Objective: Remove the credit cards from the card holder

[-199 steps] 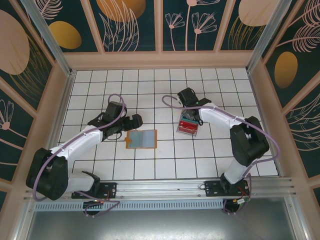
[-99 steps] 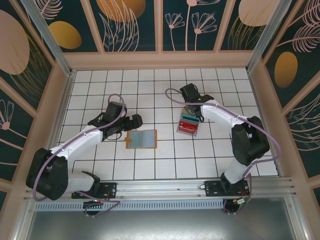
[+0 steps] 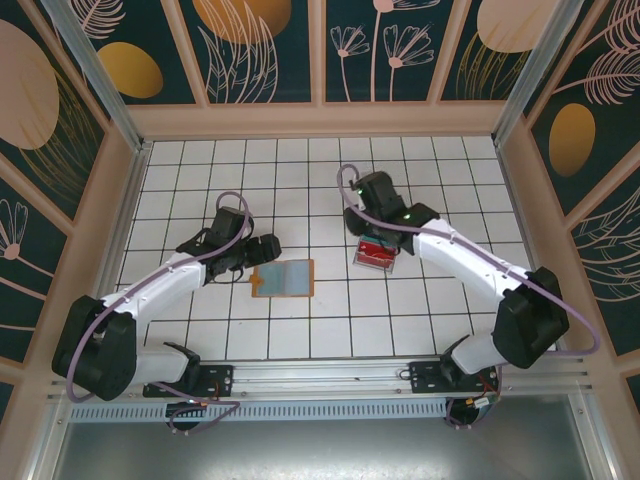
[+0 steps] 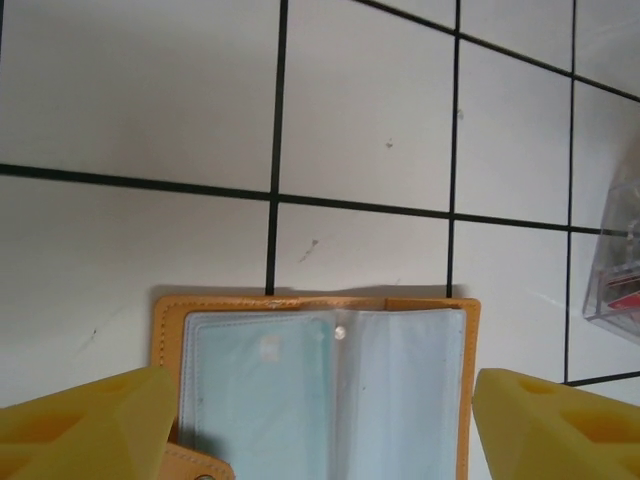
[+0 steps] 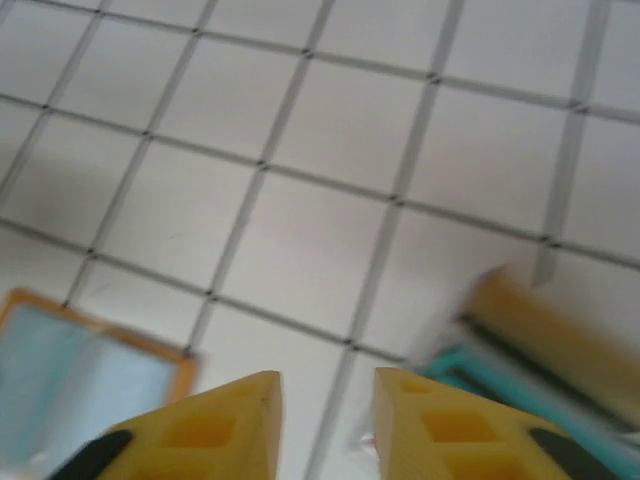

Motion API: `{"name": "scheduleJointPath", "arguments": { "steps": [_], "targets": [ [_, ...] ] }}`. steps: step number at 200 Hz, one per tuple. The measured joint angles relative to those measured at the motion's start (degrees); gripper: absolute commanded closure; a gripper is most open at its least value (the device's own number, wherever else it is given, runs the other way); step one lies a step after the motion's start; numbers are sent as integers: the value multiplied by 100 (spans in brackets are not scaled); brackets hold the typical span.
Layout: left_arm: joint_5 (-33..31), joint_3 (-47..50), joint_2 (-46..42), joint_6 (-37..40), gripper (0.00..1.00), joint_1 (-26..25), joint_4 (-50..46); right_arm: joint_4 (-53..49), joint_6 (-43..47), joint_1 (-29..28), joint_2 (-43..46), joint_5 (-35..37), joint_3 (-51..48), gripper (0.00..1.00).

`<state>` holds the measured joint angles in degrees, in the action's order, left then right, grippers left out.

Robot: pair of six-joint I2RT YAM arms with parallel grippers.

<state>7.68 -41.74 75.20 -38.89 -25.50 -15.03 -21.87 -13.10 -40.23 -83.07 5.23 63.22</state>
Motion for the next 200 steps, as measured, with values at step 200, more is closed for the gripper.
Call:
{"name": "scheduleJointPath", "arguments": {
  "steps": [200],
  "targets": [
    [382, 210, 839, -24, 41, 0, -13, 1495, -1998, -1276, -1965, -964, -782, 100]
  ]
}}
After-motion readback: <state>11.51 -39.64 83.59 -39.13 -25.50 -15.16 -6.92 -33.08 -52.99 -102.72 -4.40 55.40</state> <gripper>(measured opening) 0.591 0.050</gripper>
